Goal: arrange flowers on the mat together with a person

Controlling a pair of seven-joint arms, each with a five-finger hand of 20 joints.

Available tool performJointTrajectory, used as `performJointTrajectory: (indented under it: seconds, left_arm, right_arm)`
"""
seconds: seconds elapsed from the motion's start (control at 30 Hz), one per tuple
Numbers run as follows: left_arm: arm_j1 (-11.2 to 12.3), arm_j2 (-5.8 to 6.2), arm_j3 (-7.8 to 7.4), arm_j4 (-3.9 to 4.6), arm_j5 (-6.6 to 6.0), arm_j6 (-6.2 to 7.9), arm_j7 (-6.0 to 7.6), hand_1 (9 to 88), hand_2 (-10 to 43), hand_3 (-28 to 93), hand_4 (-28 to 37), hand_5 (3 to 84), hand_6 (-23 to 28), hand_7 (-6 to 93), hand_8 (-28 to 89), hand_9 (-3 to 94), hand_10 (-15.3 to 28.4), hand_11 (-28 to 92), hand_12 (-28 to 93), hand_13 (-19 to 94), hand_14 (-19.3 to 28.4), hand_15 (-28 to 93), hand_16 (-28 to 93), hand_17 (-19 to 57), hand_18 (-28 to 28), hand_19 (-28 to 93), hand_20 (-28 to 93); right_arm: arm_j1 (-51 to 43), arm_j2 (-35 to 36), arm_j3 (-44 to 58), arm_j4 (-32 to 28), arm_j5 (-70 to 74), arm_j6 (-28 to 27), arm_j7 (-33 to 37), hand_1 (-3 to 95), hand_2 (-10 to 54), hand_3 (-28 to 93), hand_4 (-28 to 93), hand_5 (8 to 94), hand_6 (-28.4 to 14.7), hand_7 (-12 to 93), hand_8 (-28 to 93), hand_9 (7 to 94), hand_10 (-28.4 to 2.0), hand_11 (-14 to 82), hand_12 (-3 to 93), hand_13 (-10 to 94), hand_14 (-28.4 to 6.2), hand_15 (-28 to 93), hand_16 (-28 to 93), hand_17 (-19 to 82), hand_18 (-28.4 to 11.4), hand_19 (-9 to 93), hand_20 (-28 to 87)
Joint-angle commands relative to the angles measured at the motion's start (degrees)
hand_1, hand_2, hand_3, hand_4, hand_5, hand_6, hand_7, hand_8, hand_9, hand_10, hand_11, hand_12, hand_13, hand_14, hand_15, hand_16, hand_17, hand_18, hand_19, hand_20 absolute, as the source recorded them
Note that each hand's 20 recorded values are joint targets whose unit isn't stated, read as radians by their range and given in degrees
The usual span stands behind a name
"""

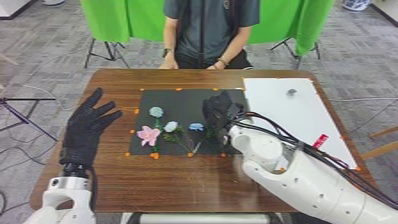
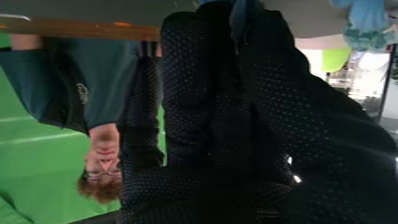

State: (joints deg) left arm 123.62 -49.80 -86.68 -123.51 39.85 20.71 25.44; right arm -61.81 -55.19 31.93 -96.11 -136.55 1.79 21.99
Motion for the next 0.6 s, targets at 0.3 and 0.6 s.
performJointTrajectory:
  seconds: [0.3,0.6]
  left_arm:
    - [1.1,-0.99,-0.21,0.05,0.72,-0.73,-1.74,23.4,4.5,80,-28.3,33.3,3.3,10.7,-9,36.8,17.0,21,8,30,25.8,42,-7,-7.8,23.7,48,15]
    - [1.1,-1.39,-0.25,0.02,1.14,-1.03,-2.42,23.5,4.6,81,-28.1,33.4,3.4,10.7,-10,36.8,17.1,21,8,30,25.8,42,-7,-7.8,23.7,48,15]
  right_arm:
    - [-2.37,1.52,2.38,-3.71,-0.16,-4.54,0.08,45.1,-9.5,78,-28,69.7,2.9,20,-5,70.4,-10.7,24.0,17.6,61,-9.5,57,20,14,-18.3,71,32]
    - [-2.1,1.78,2.33,-4.8,-0.4,-5.06,1.74,39.6,-9.5,80,-28,65.3,1.5,18,-14,65.7,-12.7,24.0,15.9,59,-11.5,60,15,13,-19.6,71,33]
